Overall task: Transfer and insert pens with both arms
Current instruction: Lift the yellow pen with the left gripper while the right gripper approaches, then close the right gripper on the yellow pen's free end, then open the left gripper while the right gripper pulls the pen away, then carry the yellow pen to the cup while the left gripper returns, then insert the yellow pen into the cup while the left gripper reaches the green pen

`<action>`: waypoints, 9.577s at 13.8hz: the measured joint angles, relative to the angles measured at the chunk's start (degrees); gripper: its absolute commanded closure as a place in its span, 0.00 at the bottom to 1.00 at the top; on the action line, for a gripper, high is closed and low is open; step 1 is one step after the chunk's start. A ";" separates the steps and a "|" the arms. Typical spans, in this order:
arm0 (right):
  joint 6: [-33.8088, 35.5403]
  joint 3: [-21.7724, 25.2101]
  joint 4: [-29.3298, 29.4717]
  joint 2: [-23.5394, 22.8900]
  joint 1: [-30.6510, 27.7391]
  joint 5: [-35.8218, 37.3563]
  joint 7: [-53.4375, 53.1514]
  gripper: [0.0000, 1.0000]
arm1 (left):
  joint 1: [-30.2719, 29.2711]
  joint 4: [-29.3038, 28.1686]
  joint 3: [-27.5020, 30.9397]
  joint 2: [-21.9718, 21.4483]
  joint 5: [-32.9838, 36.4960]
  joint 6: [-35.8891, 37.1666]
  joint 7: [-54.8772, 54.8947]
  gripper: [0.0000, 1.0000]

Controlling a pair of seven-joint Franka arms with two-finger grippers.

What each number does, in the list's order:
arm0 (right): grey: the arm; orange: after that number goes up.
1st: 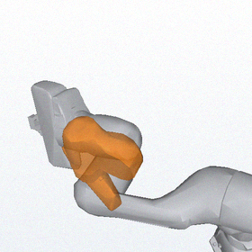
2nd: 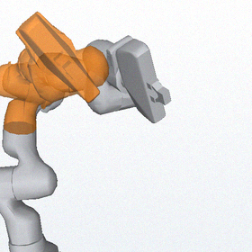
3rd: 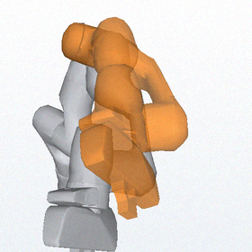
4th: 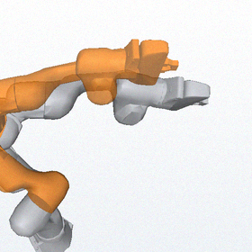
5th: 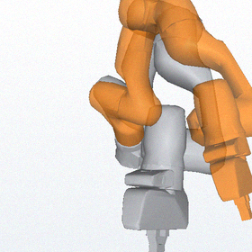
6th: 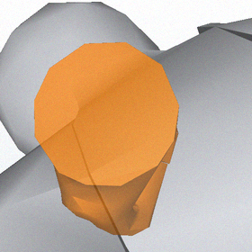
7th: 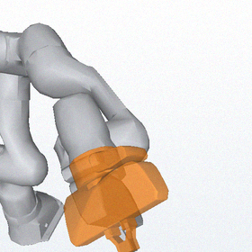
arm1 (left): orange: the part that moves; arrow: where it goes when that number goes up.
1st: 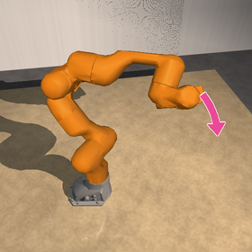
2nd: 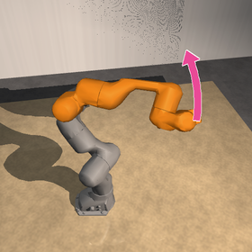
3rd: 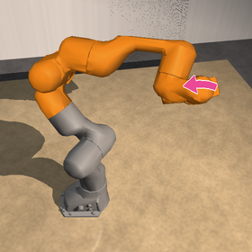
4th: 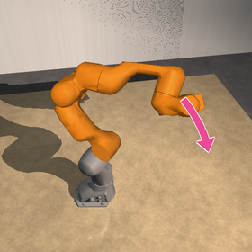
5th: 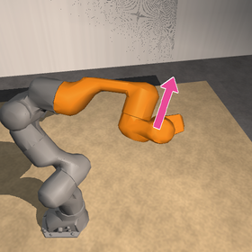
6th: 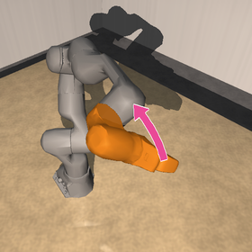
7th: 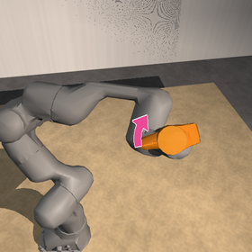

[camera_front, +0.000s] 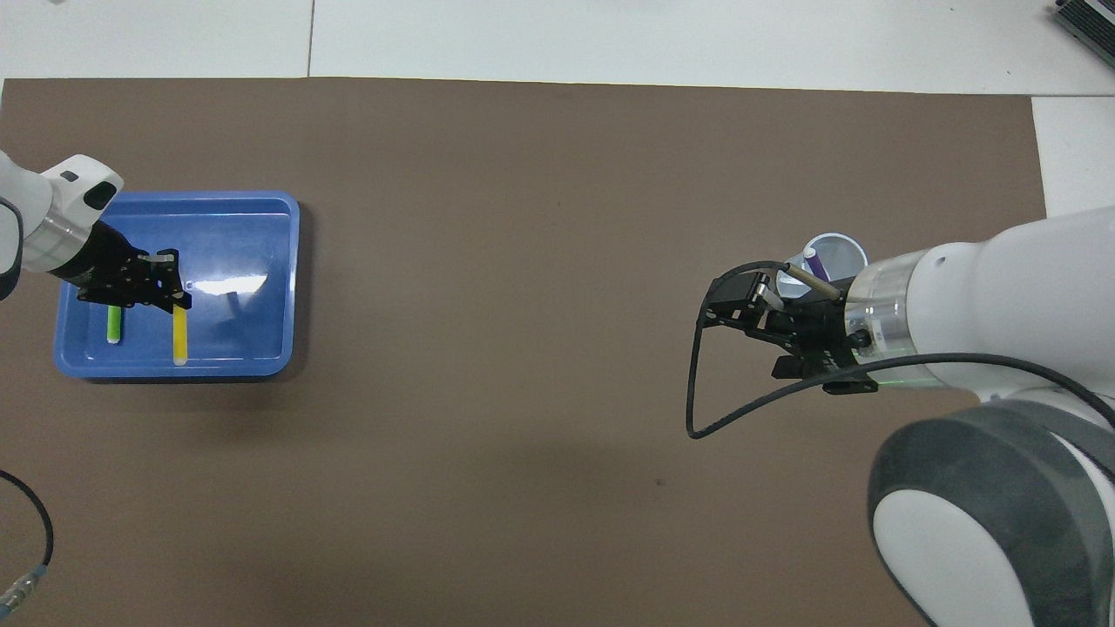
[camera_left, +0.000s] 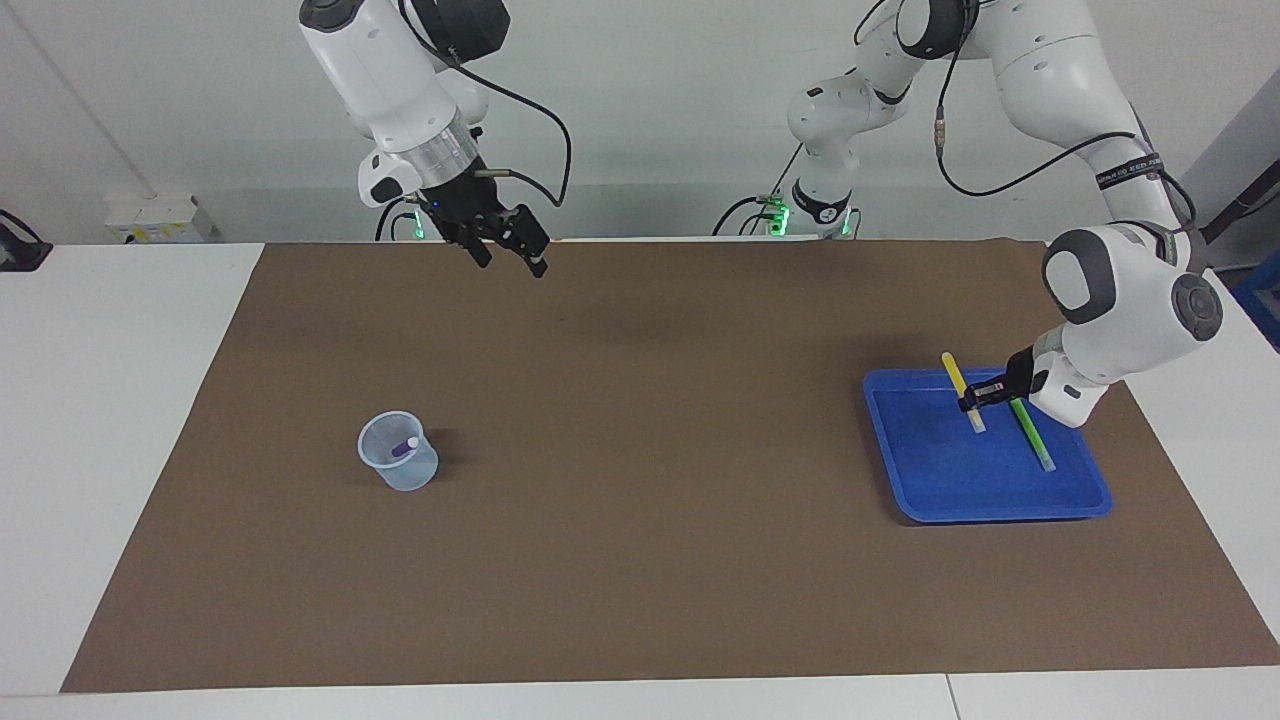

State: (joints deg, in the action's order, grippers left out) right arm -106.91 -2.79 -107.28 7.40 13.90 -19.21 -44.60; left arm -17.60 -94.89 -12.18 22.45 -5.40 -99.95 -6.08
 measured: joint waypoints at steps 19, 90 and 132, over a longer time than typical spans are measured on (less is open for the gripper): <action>-26.01 -0.96 -5.23 -1.60 13.68 -4.36 -19.97 0.15 | 17.66 0.82 -1.93 -6.51 -37.80 7.86 -63.95 1.00; -22.45 -0.36 -2.90 -5.97 8.45 -4.50 21.06 1.00 | 25.85 -2.34 -1.77 -7.66 -38.14 -2.09 -70.17 0.00; -17.59 -0.32 -5.91 -9.34 -7.55 29.37 103.64 0.47 | -7.01 -18.71 -0.40 -2.29 13.26 -41.14 17.46 0.22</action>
State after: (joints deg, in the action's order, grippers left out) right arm -124.50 -3.11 -113.19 -1.95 6.35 10.16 59.04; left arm -24.61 -113.59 -12.58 20.16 7.87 -141.09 11.38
